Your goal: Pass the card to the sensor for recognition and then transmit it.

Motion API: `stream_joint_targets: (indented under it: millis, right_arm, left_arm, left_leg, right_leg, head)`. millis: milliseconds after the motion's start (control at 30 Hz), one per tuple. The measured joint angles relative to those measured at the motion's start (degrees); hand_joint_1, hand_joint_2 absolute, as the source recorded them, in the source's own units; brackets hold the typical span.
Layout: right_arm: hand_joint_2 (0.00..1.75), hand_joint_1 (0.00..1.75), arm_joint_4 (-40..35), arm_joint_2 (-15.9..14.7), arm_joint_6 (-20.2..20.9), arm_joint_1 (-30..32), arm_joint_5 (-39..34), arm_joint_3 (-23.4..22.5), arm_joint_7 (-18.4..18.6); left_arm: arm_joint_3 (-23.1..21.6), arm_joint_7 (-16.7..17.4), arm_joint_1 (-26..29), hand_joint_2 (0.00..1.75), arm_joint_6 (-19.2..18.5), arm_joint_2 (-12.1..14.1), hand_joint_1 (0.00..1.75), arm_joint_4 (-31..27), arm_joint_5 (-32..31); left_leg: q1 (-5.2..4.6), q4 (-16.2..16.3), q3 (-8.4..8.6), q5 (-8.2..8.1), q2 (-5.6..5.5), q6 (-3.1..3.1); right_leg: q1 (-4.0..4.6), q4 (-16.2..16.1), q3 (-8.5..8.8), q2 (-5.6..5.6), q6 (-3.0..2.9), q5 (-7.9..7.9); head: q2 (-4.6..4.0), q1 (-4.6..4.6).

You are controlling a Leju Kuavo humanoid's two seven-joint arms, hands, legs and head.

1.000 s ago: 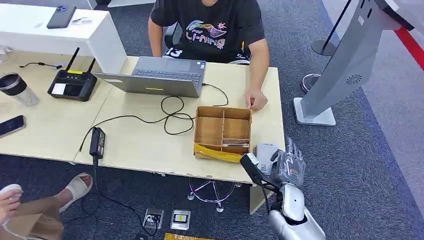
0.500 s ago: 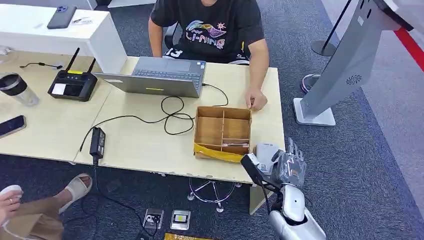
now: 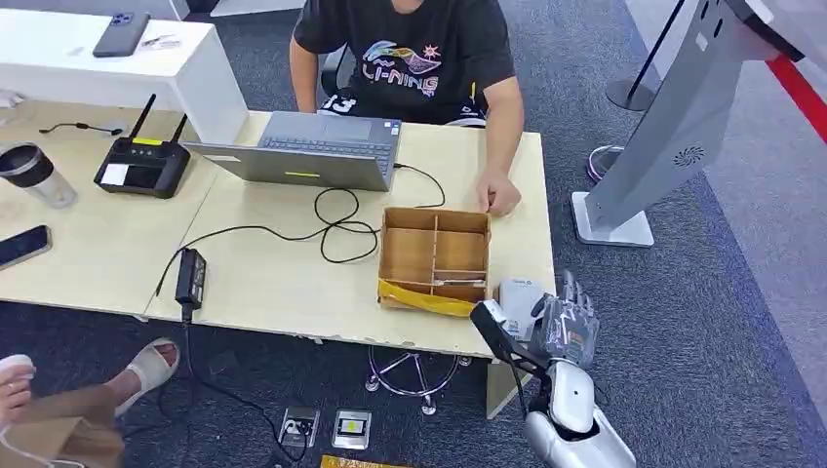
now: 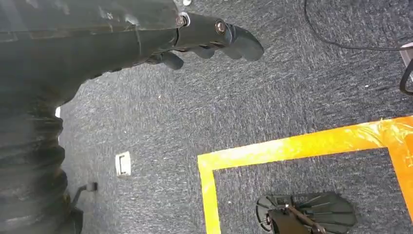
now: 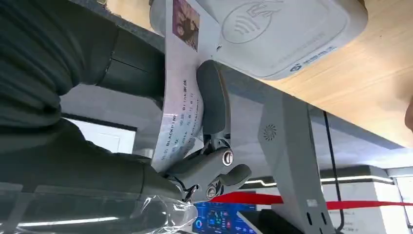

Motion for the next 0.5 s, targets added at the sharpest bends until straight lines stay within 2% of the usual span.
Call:
stream_joint_targets:
  millis: [367,500]
  right_arm:
    - [1.75,1.75,-1.0,-0.3,-0.3,0.6,0.5,-0.4,-0.1]
    - [1.75,1.75,-1.7,-0.4,-1.8,0.9,0.2,-0.5,-0.6]
  left_arm:
    - [-0.4,0.0,-0.1,1.75,0.0,0.0,0.00,0.0,0.4]
    - [-0.4,0.0,-0.1,1.75,0.1,0.1,0.00,0.0,0.6]
  left_leg:
    - [0.00,0.0,0.01,0.00,0.01,0.00]
    - [0.00,0.0,-0.01,0.00,0.00,0.00]
  right_leg:
    - [0.00,0.0,0.03,-0.01,0.01,0.01]
    - [0.00,0.0,0.02,-0.01,0.01,0.01]
  head:
    - [0.00,0.00]
    - [0.00,0.00]
